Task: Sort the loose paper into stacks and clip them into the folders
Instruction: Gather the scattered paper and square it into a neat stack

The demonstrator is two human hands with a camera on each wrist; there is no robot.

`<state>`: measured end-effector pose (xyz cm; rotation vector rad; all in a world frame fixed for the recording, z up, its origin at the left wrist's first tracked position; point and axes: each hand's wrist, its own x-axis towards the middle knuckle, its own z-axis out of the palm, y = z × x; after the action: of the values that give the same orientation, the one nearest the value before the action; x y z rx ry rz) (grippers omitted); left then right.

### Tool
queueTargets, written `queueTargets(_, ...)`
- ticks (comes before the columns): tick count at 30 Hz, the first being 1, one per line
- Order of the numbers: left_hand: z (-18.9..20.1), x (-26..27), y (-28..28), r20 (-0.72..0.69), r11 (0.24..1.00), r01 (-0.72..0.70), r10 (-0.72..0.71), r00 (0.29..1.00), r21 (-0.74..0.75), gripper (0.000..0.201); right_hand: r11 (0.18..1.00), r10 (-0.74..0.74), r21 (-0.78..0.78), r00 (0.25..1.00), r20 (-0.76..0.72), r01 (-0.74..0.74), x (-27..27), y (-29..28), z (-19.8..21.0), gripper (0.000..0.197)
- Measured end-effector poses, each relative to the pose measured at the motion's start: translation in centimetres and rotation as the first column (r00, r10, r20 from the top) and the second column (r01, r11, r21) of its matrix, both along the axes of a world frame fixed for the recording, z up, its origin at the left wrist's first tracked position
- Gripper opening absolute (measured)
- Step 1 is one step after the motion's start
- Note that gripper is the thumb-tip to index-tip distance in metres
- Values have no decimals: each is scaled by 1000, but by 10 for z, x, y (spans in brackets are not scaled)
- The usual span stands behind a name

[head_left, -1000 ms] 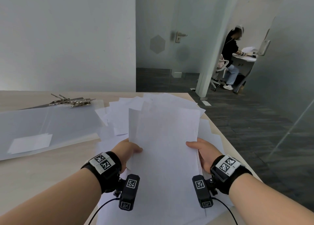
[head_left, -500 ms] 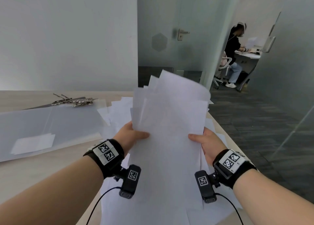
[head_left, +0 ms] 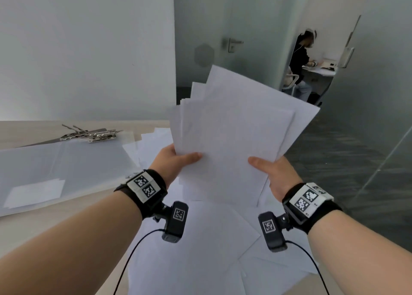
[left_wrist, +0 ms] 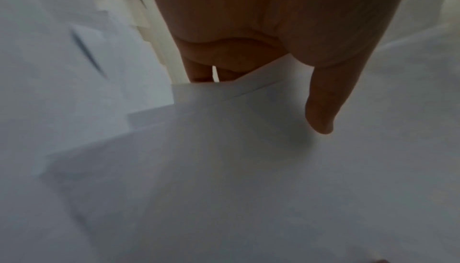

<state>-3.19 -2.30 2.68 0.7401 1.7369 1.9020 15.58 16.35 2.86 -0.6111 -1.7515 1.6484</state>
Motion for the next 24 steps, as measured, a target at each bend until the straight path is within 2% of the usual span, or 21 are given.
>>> queueTargets(2, -15, 4, 2, -3, 999, -12, 12, 1000, -37, 20, 1000, 12, -5, 999, 38, -12, 5, -5, -8, 17)
queueTargets(3, -19, 5, 3, -11, 999, -21, 21, 1000, -44, 15, 1000, 16, -6, 999, 51, -16, 6, -7, -11, 13)
queueTargets(6, -16, 9, 8, 21, 1000, -17, 17, 1000, -4, 12, 999, -3, 51, 998, 68, -1, 8, -10, -13, 16)
queueTargets(9, -10, 6, 12, 64, 998, 54, -55, 996, 17, 26, 995, -32, 93, 994, 106, 22, 7, 3, -13, 16)
queueTargets(10, -9, 4, 12, 46, 997, 77, -76, 996, -26, 29, 995, -46, 99, 992, 121, 34, 6, 8, -12, 18)
queueTargets(12, -11, -3, 8, -70, 973, 65, -82, 994, -223, 32, 992, -88, 101, 984, 152, 73, 6, 25, -14, 25)
queueTargets(14, -20, -14, 1, -254, 901, -49, -69, 965, -430, 31, 991, -127, 61, 967, 220, 116, 9, 39, -16, 31)
queueTargets(16, -29, -27, -8, -393, 806, -170, -84, 916, -567, 32, 984, -175, 17, 933, 315, 179, 13, 55, -24, 33)
queueTargets(20, -45, -56, -20, -478, 585, -281, -213, 852, -761, 48, 964, -220, -21, 838, 500, 265, 20, 68, -36, 32)
queueTargets(22, -51, -72, -19, -505, 467, -329, -323, 800, -821, 60, 953, -212, -66, 811, 546, 294, 17, 68, -41, 32)
queueTargets(24, -53, -85, -16, -497, 388, -353, -380, 780, -851, 68, 950, -183, -102, 788, 587, 297, 11, 63, -44, 39)
